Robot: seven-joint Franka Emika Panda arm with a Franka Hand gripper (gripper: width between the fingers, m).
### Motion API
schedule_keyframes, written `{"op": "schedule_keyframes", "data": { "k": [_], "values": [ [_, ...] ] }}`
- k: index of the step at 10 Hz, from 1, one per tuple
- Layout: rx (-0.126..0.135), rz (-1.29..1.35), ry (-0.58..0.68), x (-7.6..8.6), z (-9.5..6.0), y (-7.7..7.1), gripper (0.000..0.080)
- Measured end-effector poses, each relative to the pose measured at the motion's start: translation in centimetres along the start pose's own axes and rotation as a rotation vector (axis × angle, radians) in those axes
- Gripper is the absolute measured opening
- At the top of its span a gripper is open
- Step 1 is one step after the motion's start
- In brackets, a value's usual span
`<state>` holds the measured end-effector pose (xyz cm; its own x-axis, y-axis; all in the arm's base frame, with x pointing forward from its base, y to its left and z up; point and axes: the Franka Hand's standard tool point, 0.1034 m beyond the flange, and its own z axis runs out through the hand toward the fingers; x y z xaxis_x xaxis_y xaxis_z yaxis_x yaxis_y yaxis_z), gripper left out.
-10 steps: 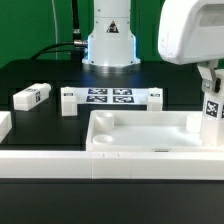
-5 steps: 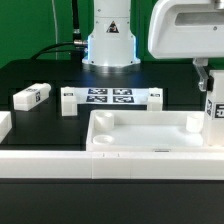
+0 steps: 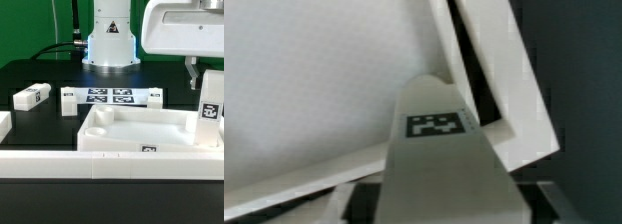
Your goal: Assemble desk
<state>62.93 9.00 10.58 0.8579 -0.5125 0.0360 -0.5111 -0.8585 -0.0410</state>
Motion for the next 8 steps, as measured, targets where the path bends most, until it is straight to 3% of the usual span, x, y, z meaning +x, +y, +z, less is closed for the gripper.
{"op": "schedule_keyframes", "data": {
  "k": [3,6,7,8],
  "values": [
    [-0.023,0.219,0.025,0.9,-0.1,1.9,0.0299],
    [-0.026,0.236,0.028,1.1,0.0,2.0,0.0300],
    [-0.026,0.223,0.026,1.0,-0.1,1.9,0.0480],
    [-0.032,0.179,0.016,0.8,-0.3,1.5,0.0591]
  ]
}}
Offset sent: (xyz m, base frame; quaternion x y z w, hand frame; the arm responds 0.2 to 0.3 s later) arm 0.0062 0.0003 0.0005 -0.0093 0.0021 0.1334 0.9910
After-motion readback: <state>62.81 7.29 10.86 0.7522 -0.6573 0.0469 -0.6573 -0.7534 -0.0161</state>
